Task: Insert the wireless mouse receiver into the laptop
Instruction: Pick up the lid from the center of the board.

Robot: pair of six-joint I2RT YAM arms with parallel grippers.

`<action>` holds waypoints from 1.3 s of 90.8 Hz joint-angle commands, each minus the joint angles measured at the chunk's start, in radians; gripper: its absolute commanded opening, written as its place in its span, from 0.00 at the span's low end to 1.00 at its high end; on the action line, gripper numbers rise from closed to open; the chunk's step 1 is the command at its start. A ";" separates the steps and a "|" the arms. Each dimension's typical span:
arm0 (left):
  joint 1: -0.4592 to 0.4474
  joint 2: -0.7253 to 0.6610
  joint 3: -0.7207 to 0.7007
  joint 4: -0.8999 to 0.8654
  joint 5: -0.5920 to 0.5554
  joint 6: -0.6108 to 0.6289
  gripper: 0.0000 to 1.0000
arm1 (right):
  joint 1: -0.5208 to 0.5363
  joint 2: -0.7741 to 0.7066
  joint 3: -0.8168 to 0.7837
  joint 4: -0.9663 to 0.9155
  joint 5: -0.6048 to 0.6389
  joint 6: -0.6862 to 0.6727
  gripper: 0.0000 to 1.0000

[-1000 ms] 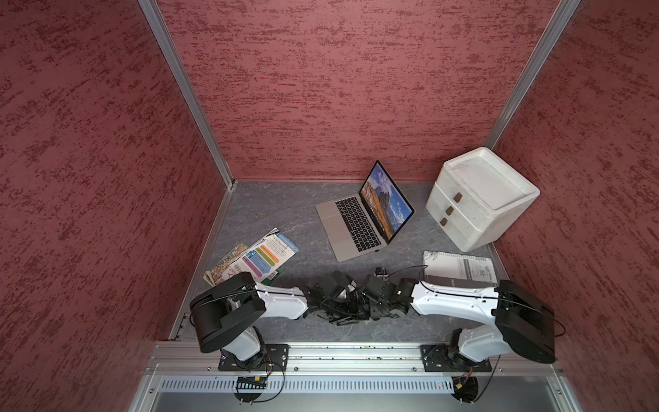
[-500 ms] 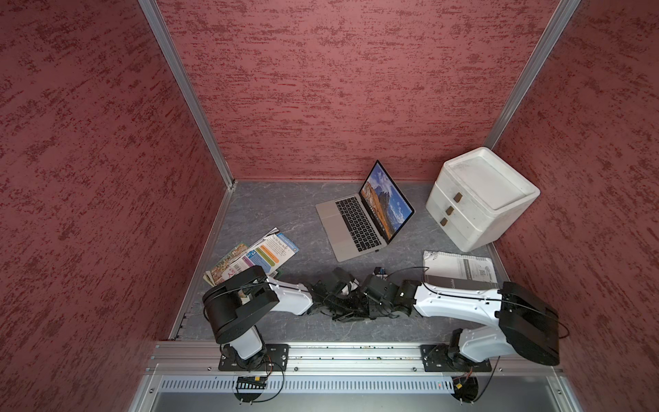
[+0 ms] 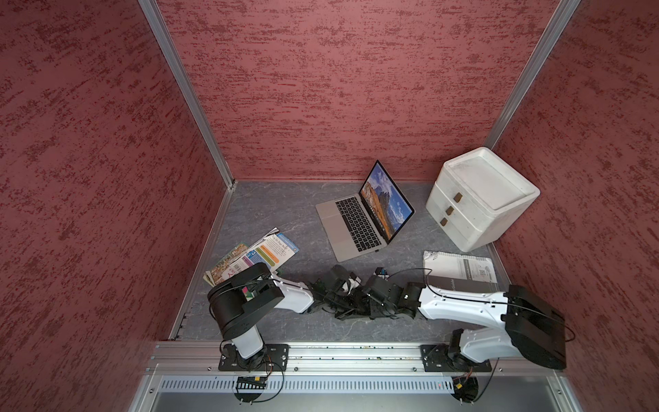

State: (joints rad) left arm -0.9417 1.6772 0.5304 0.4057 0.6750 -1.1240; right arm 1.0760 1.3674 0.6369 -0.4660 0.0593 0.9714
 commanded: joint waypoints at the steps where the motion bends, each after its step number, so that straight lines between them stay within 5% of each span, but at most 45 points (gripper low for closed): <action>1: 0.007 -0.038 -0.040 0.020 -0.021 -0.007 0.00 | 0.008 -0.046 -0.030 -0.084 -0.022 -0.021 0.30; 19: 0.018 -0.272 -0.099 0.029 -0.027 0.018 0.00 | -0.066 -0.370 0.068 -0.240 0.066 -0.194 0.65; 28: 0.082 -0.363 -0.105 0.047 0.015 0.062 0.00 | -0.238 -0.503 0.050 -0.140 -0.237 -0.286 0.73; 40: 0.194 -0.428 -0.133 0.278 0.132 0.025 0.00 | -0.456 -0.583 -0.035 0.091 -0.682 -0.225 0.74; 54: 0.231 -0.480 -0.123 0.352 0.202 0.021 0.00 | -0.531 -0.582 -0.107 0.423 -0.935 -0.031 0.74; 76: 0.241 -0.450 -0.136 0.607 0.264 -0.103 0.00 | -0.531 -0.534 -0.156 0.776 -1.044 0.169 0.64; 91: 0.239 -0.398 -0.143 0.722 0.274 -0.175 0.00 | -0.530 -0.475 -0.186 1.045 -1.080 0.318 0.39; 114: 0.238 -0.378 -0.142 0.709 0.295 -0.152 0.00 | -0.532 -0.478 -0.198 1.018 -1.047 0.284 0.03; 118: 0.238 -0.389 -0.146 0.653 0.294 -0.119 0.17 | -0.534 -0.487 -0.199 0.989 -1.029 0.262 0.00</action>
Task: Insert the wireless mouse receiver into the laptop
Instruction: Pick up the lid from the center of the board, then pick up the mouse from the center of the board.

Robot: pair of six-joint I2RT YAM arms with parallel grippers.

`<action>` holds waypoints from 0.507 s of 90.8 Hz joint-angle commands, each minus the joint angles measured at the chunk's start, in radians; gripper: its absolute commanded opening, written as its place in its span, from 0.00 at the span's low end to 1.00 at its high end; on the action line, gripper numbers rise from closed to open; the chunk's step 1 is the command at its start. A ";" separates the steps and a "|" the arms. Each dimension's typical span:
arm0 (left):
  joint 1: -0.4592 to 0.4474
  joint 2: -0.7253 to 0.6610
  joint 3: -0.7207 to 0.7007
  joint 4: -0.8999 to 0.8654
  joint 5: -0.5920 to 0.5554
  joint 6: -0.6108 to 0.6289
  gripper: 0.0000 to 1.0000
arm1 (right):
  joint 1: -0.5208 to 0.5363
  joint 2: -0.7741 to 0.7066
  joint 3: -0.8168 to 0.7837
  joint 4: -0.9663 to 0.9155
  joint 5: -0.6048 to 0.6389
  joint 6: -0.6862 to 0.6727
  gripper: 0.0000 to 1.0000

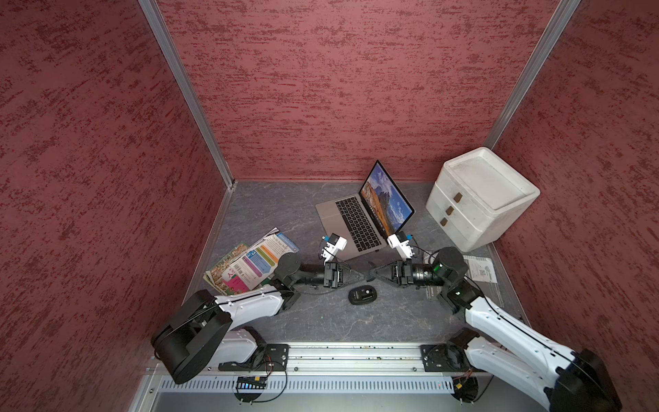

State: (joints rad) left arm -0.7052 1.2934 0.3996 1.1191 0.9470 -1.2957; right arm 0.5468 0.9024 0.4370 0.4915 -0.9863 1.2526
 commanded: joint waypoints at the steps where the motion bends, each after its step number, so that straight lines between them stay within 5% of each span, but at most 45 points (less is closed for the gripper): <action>1: 0.003 -0.009 -0.017 -0.075 0.020 0.063 0.23 | -0.006 -0.024 0.000 0.024 0.020 -0.025 0.00; 10: 0.016 -0.089 -0.027 -0.327 -0.015 0.231 0.67 | -0.048 -0.024 0.004 -0.054 0.007 -0.086 0.00; 18: 0.033 -0.222 0.017 -0.747 -0.114 0.528 0.83 | -0.117 -0.007 0.026 -0.261 -0.038 -0.219 0.00; 30: -0.026 -0.315 0.164 -1.265 -0.462 1.059 0.95 | -0.234 0.060 0.089 -0.581 -0.070 -0.451 0.00; 46: -0.170 -0.173 0.249 -1.361 -0.732 1.478 1.00 | -0.324 0.178 0.205 -0.900 -0.074 -0.718 0.00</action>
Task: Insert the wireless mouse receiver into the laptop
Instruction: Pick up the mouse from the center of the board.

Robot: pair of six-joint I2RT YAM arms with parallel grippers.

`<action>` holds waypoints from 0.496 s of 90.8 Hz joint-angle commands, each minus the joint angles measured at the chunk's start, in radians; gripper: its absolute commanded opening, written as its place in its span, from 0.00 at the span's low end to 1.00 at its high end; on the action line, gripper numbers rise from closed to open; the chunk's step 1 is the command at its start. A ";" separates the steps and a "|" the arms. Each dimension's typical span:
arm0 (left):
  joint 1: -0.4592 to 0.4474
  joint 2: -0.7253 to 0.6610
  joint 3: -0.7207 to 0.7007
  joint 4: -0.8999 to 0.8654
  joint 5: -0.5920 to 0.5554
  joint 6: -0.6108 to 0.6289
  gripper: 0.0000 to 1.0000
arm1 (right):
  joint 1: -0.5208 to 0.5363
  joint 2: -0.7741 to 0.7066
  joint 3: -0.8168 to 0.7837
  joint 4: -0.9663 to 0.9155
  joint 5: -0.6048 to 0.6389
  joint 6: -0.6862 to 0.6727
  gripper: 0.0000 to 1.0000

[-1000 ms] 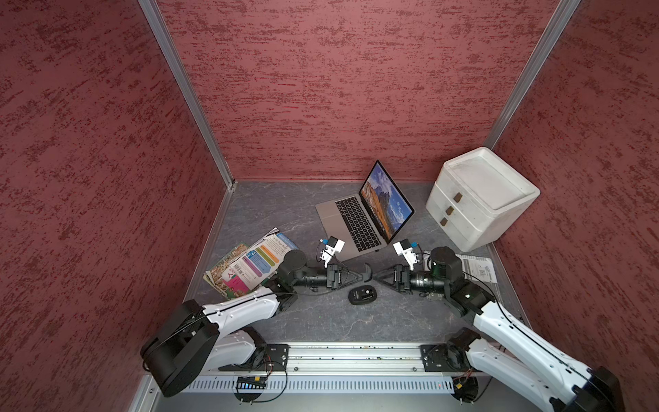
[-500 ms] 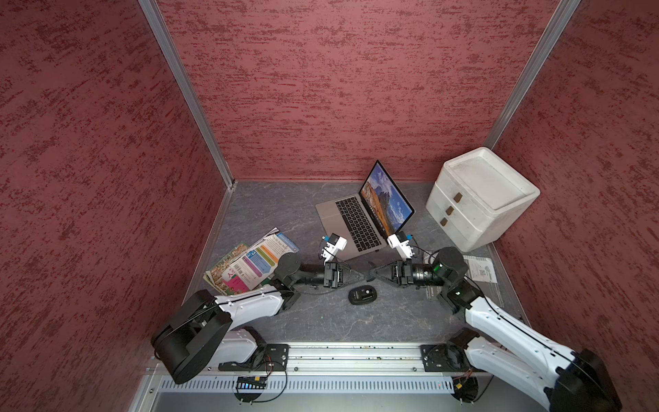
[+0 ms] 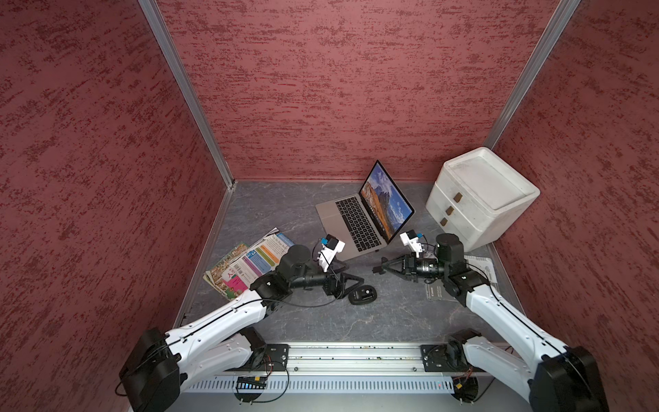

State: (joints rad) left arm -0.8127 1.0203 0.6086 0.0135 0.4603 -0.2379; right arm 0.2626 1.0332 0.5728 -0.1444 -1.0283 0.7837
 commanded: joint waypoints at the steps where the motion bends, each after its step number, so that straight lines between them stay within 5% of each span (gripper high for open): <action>1: -0.067 0.115 0.044 -0.254 -0.249 0.435 1.00 | -0.041 0.052 0.073 -0.274 -0.031 -0.257 0.00; 24: -0.121 0.328 0.055 -0.174 -0.225 0.700 1.00 | -0.046 0.145 0.091 -0.291 -0.064 -0.326 0.00; 45: -0.106 0.502 0.106 -0.146 -0.158 0.776 1.00 | -0.047 0.193 0.104 -0.280 -0.086 -0.328 0.00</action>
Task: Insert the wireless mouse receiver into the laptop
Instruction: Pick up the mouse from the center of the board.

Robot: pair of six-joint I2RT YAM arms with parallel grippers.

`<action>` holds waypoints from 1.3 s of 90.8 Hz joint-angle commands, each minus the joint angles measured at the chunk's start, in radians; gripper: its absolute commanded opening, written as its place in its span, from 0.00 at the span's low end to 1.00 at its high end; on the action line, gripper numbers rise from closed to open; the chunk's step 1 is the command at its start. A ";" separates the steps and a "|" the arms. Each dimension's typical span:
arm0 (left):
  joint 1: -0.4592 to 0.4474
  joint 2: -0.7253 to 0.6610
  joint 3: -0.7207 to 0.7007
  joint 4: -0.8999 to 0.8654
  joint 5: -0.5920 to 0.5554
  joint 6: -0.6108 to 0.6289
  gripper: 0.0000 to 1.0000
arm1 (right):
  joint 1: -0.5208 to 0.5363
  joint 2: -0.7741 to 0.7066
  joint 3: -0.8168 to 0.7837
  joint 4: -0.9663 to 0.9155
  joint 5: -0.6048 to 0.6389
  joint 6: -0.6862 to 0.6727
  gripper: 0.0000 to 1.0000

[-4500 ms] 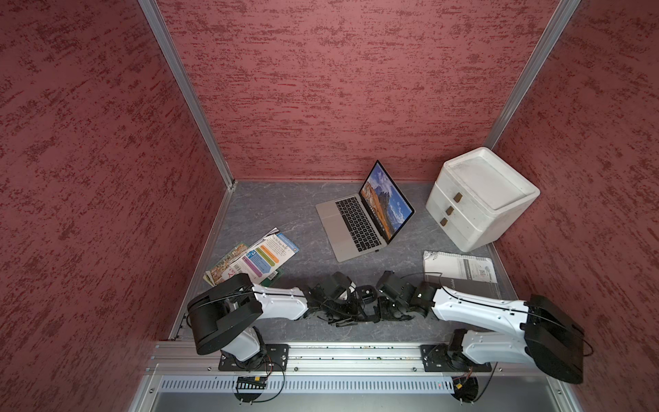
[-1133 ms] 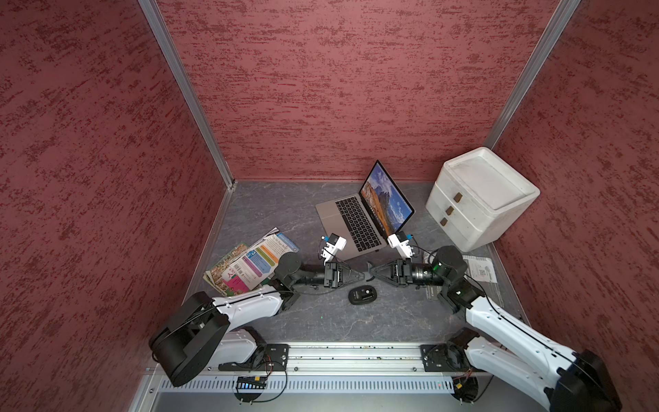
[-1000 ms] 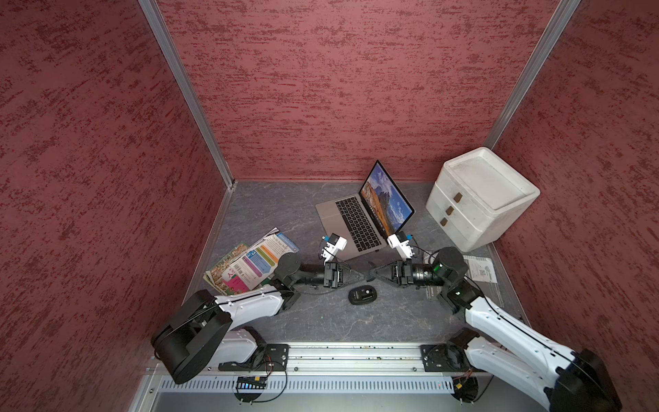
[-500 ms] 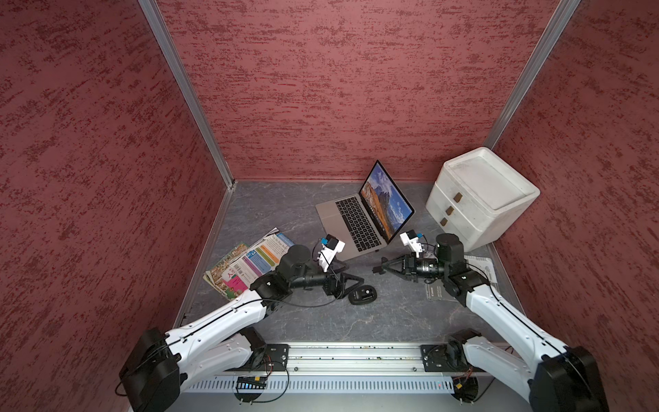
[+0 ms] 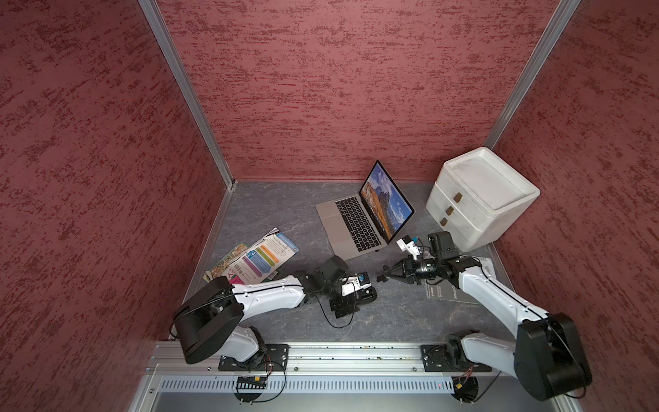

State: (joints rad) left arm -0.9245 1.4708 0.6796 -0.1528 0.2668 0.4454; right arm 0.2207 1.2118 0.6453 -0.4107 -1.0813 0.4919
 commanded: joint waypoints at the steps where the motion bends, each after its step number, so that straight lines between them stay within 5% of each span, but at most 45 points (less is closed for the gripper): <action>1: 0.007 0.057 0.037 0.024 0.038 0.098 1.00 | -0.006 0.017 0.031 -0.013 -0.032 -0.037 0.00; 12: 0.037 0.114 0.081 0.024 0.089 0.124 0.99 | -0.005 0.047 0.030 -0.004 -0.031 -0.042 0.00; 34: 0.056 0.212 0.167 -0.074 0.133 0.166 0.82 | -0.004 0.095 0.009 0.020 -0.018 -0.045 0.00; 54: 0.065 0.242 0.188 -0.116 0.153 0.193 0.83 | -0.004 0.111 0.020 0.023 -0.028 -0.042 0.00; 87: 0.103 0.266 0.202 -0.104 0.134 0.217 0.48 | 0.038 0.198 -0.018 0.172 -0.044 -0.013 0.00; 118: 0.197 0.273 0.239 -0.074 0.191 0.293 0.45 | 0.063 0.329 0.014 0.263 -0.062 -0.005 0.00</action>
State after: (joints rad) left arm -0.7406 1.7321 0.8890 -0.2424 0.4194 0.6964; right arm 0.2760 1.5055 0.6331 -0.2001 -1.1255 0.4965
